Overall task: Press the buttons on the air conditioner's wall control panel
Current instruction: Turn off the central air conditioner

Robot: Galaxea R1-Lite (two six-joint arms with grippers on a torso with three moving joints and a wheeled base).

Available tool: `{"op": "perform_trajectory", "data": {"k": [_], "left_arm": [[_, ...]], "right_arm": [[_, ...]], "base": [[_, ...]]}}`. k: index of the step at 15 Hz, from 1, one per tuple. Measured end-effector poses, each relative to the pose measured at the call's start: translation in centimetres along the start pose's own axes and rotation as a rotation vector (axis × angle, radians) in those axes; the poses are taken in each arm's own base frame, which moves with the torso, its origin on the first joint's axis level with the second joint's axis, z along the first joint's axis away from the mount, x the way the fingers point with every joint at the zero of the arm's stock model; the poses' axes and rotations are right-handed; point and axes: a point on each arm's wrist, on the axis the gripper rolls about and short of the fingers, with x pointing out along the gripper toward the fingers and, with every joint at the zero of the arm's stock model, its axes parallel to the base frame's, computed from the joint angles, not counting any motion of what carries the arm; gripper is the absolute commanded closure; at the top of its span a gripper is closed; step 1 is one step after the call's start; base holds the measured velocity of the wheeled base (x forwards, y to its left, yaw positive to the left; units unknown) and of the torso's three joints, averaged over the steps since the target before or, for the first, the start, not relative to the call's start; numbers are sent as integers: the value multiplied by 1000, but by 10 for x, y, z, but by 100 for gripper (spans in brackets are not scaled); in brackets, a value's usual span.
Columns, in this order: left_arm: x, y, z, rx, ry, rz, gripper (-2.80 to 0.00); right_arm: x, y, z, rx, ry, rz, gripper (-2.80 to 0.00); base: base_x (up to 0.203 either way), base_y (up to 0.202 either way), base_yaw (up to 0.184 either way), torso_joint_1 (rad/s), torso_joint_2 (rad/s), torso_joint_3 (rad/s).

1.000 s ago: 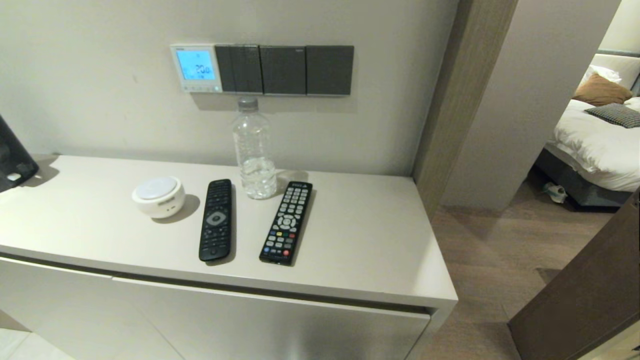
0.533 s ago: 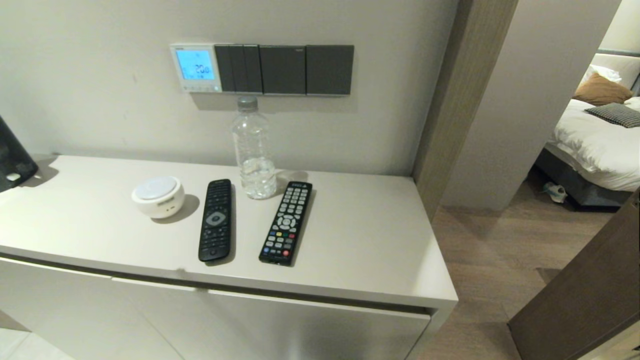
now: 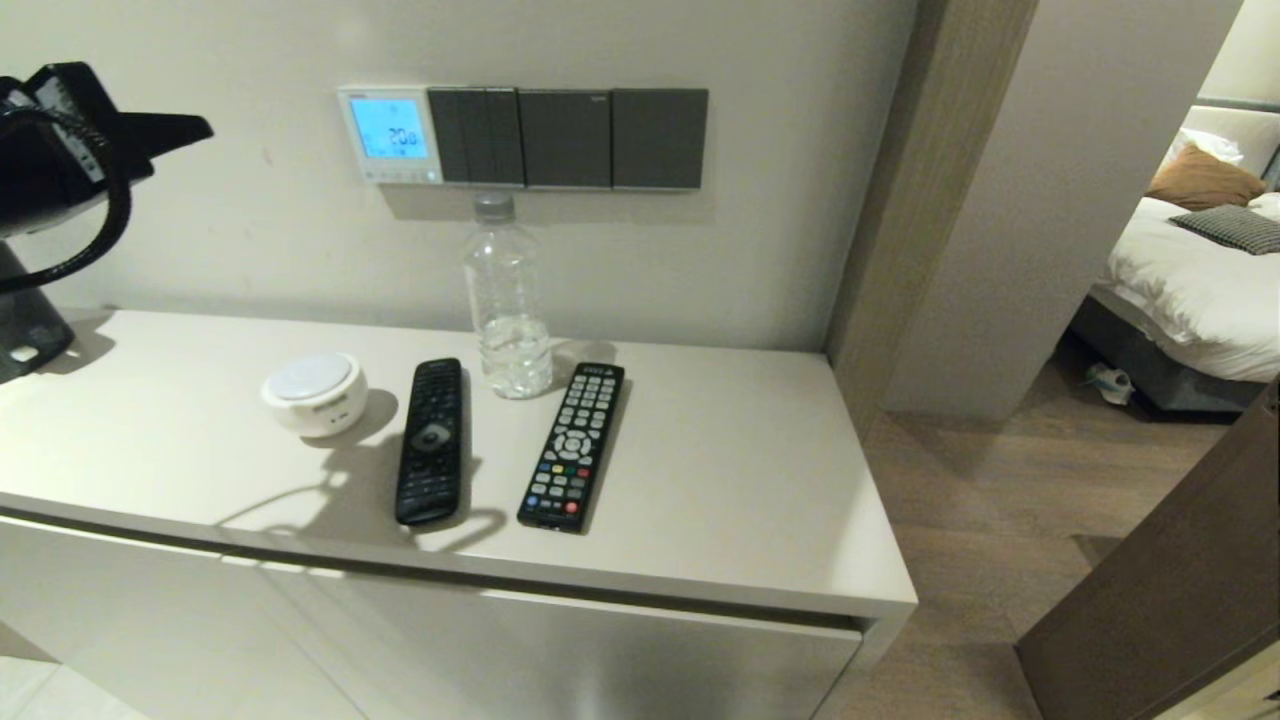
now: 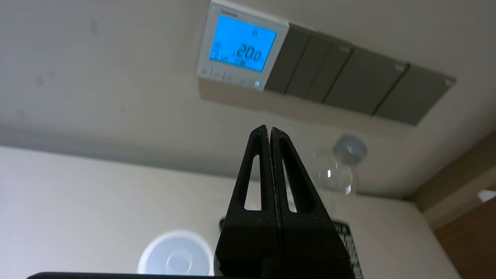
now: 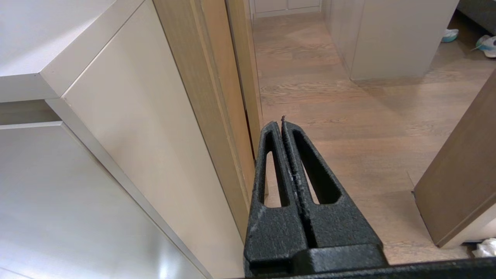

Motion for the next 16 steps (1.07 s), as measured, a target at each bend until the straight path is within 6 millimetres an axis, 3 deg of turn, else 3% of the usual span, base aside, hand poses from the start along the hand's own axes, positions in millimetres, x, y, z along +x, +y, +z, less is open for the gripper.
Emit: {"op": "perform_trajectory", "data": {"k": [7, 16], "left_arm": [[82, 0, -13, -75, 57, -46, 0], [143, 8, -38, -86, 106, -50, 0]], "right_arm": [[0, 0, 0, 0, 0, 1, 0], [0, 0, 0, 0, 0, 0, 0]], "base": [[0, 0, 0, 0, 0, 0], [0, 0, 0, 0, 0, 0]]}}
